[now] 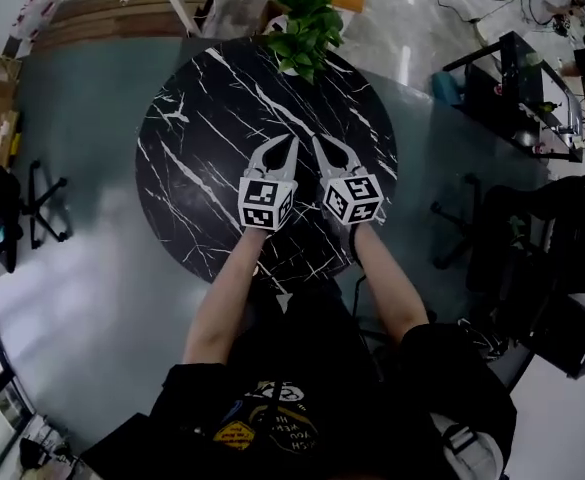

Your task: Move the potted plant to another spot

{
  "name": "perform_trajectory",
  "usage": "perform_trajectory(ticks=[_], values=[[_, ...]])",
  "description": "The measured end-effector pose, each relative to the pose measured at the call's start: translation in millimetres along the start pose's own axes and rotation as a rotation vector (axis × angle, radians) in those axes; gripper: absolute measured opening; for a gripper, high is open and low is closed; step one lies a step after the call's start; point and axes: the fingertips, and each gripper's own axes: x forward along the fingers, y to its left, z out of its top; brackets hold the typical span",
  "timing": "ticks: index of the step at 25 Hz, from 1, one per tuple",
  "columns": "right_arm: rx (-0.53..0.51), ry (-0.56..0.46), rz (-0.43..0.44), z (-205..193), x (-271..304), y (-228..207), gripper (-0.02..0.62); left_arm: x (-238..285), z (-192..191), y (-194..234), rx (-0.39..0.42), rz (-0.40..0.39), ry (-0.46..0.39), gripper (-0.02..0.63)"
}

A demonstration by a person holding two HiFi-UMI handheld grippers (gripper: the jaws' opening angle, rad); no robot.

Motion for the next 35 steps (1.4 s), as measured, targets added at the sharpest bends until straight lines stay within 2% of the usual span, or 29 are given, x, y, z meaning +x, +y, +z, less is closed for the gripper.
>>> perform_trajectory(ticks=[2, 5, 10, 13, 16, 20, 26, 27, 28, 35], values=[[-0.03, -0.014, -0.011, -3, 36, -16, 0.005, 24, -7, 25, -0.007, 0.013, 0.007, 0.005], [-0.035, -0.01, -0.027, -14, 86, -37, 0.111, 53, -17, 58, -0.019, 0.033, 0.021, 0.005], [-0.082, 0.028, -0.12, -36, 156, -75, 0.283, 82, -26, 99, -0.03, 0.051, 0.034, 0.005], [-0.113, 0.049, -0.151, -39, 194, -94, 0.42, 89, -20, 116, -0.021, 0.045, 0.03, 0.005], [-0.158, 0.066, -0.179, -39, 223, -107, 0.499, 90, -15, 127, -0.018, 0.033, 0.02, 0.005], [-0.18, 0.044, -0.247, -34, 247, -120, 0.535, 87, -13, 141, -0.038, 0.024, 0.003, 0.004], [-0.157, 0.014, -0.338, -23, 263, -137, 0.525, 86, -14, 145, -0.064, 0.011, 0.0, 0.005], [-0.157, 0.013, -0.344, -22, 263, -139, 0.493, 86, -14, 146, -0.067, 0.009, -0.002, 0.005], [-0.158, 0.012, -0.347, -22, 264, -140, 0.488, 86, -14, 147, -0.07, 0.009, -0.002, 0.005], [-0.165, 0.022, -0.326, -21, 266, -137, 0.485, 80, -12, 150, -0.084, 0.025, -0.015, 0.005]])
